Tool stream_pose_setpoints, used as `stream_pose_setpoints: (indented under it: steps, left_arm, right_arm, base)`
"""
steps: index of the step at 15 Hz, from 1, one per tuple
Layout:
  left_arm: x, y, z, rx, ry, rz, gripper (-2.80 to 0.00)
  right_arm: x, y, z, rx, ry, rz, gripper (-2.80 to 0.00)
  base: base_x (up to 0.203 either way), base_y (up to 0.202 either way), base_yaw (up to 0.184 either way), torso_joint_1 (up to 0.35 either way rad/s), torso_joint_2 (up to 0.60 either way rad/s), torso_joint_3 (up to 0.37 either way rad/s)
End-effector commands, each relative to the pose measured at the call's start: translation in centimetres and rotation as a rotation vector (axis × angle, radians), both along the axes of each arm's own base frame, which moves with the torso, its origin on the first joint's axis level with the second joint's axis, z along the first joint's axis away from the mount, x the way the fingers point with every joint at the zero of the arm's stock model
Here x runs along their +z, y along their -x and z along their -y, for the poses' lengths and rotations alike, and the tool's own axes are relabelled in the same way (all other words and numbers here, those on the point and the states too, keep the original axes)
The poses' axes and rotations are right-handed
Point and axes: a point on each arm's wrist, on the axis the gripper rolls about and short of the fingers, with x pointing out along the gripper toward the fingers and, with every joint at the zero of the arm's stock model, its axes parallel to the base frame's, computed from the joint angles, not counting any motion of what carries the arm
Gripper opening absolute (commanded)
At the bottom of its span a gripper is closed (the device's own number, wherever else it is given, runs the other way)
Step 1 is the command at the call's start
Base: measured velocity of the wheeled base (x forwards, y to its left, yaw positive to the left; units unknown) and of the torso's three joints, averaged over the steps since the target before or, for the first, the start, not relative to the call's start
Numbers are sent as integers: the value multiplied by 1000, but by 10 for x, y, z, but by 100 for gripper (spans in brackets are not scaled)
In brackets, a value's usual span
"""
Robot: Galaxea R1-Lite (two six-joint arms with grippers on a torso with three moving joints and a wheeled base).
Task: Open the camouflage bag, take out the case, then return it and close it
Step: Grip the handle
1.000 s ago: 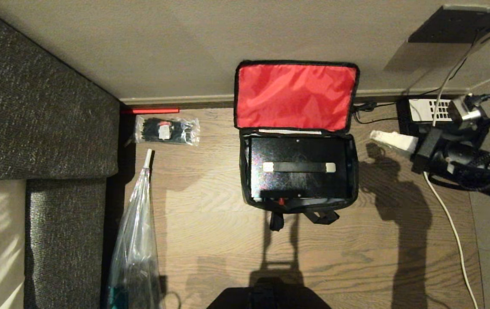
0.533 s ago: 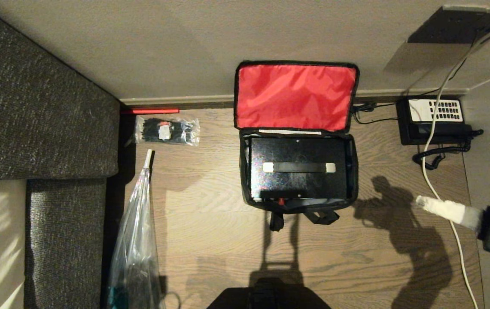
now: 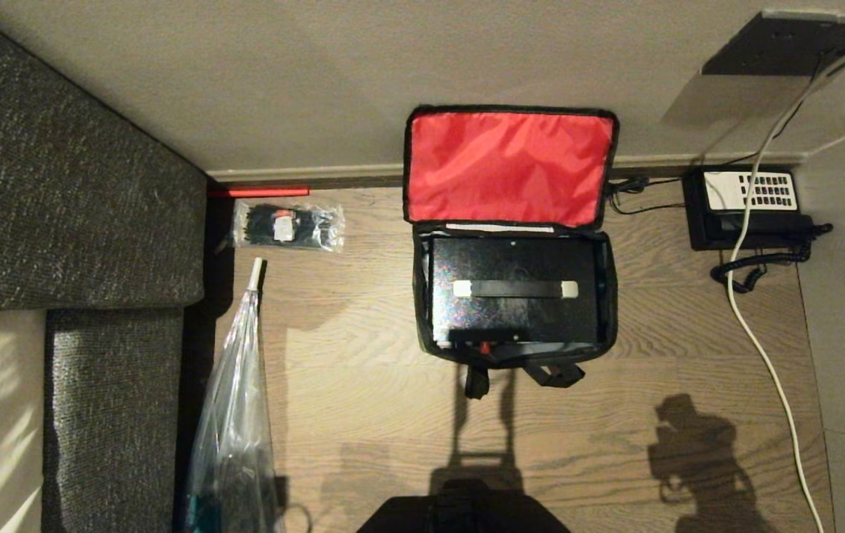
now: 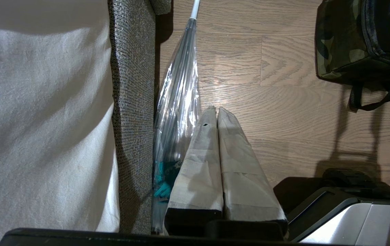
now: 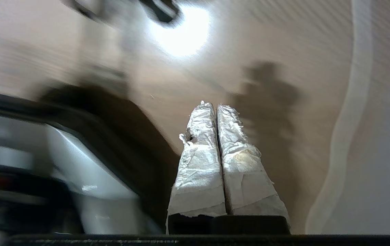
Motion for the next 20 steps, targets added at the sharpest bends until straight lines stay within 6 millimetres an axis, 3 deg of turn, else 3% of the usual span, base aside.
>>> stream_pose_setpoints:
  steps: [1,5,9,13,20]
  left_arm:
    - [0,0,0,1,0,0,-280]
    - [0,0,0,1,1,-1,-280]
    - [0,0,0,0,1,0,-280]
    - [0,0,0,0,0,0,-280]
    - [0,0,0,1,0,0,-280]
  right_arm:
    - [-25,20,3,-89,26,97,-280]
    - [-29,31,2,-118,-38,208,-280]
    - [-33,33,3,-172,-177,119,-280]
    - [-36,41,3,-136,-128,324,-280]
    - [-38,41,3,-153,-185,318,-280]
  base:
    - [0,0,0,0,0,0]
    - [0,0,0,0,0,0]
    - [0,0,0,0,0,0]
    - [0,0,0,0,0,0]
    - [0,0,0,0,0,0]
